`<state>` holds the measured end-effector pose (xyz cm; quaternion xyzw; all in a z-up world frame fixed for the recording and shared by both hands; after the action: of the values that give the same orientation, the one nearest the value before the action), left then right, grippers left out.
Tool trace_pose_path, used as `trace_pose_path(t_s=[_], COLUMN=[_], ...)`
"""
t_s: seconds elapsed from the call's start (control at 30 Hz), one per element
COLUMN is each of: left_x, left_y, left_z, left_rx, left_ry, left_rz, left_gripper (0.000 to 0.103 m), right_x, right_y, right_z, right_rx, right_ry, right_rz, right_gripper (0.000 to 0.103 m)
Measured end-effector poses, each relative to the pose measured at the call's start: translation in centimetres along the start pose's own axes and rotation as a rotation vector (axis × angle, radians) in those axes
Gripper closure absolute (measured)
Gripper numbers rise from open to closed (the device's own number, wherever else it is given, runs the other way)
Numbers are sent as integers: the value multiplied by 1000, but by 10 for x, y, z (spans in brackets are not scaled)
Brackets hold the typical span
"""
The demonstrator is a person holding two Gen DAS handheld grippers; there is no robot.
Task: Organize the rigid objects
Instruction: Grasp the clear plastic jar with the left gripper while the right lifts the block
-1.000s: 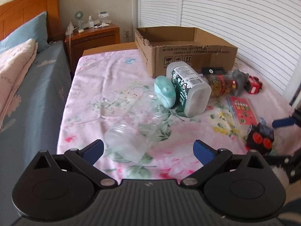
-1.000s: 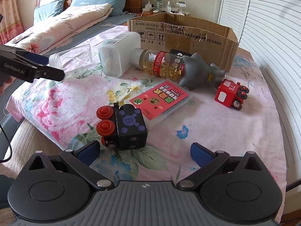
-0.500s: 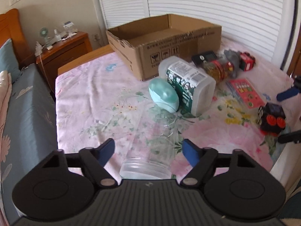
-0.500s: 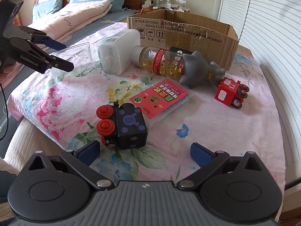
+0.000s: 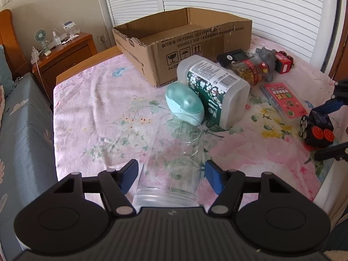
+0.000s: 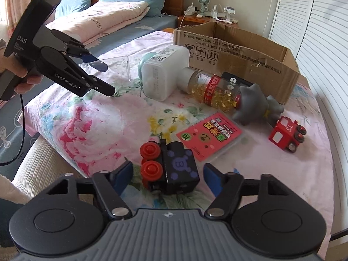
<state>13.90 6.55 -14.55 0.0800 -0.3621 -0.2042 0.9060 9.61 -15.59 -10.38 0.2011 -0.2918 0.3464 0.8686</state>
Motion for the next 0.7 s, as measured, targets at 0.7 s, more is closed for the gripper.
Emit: trace_pose_path(t_s=[0.7], left_x=[7], left_y=[-2], left_z=[0], left_rx=[-33], left_ry=[8], left_rz=[0], left_gripper=[48], right_x=[4], right_y=[5], right_z=[0], right_rx=[16], right_ry=[23], right_rz=[37], right_gripper=[48])
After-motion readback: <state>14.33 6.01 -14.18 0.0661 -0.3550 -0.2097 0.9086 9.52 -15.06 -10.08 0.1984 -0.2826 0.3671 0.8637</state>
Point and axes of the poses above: each gripper's, at about its wrist camera, not at the fingertips, and z roughly against the way its jaws point, y to its left, x to its top, the point moved 8 cm from there along -z, roughly the way its jaws point, and after that the axes turned 14 degrees about x, right-handed, at the moved point
